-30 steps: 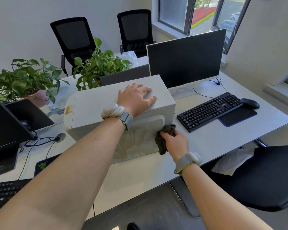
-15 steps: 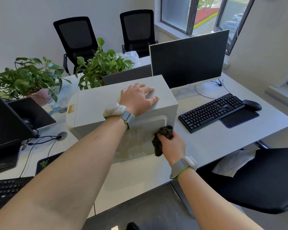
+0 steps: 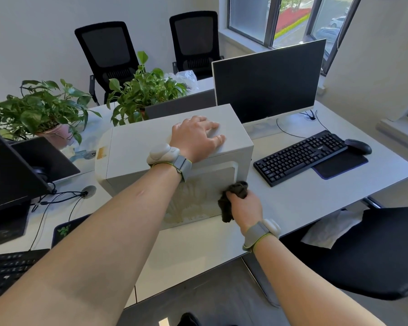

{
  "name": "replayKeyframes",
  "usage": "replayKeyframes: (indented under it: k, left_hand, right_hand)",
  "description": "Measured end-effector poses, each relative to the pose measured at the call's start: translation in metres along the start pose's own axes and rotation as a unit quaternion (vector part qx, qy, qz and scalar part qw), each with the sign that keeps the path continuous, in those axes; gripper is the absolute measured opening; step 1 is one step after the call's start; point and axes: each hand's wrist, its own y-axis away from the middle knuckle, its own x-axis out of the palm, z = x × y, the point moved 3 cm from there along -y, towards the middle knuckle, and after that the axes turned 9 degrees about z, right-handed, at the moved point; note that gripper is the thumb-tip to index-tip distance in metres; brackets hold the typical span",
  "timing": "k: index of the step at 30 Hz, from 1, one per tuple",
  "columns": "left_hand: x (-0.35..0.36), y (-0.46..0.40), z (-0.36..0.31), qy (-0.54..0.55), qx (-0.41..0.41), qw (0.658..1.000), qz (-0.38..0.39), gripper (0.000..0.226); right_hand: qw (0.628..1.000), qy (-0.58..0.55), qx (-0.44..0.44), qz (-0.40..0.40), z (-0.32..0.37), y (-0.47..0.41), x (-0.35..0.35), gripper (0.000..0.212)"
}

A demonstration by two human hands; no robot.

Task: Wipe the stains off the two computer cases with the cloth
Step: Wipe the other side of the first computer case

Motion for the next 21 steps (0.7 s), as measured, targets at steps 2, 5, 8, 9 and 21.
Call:
replayKeyframes:
  k: [2,5,8,9,21]
  left_hand:
    - [0.0,0.0,0.0,0.002,-0.002,1.0,0.005,0.052]
    - [-0.001,0.0,0.0,0.0,-0.005,1.0,0.004,0.052]
    - [-0.001,0.001,-0.001,0.003,0.0,1.0,0.005,0.052]
    - [-0.002,0.001,-0.001,0.004,0.001,1.0,0.007,0.052]
    - [-0.001,0.001,0.001,0.004,-0.001,1.0,0.004,0.052]
  right_hand:
    - [0.996,-0.011,-0.084,0.0,0.016,0.019,0.008,0.015]
    - [0.975,0.053,-0.215,0.022,0.045,0.033,0.023,0.02]
    - [0.968,0.16,-0.193,0.002,0.049,0.014,0.025,0.022]
    - [0.972,0.172,-0.161,-0.008,0.043,0.004,0.023,0.02]
    - [0.959,-0.037,0.269,0.078,-0.074,-0.03,0.003,0.028]
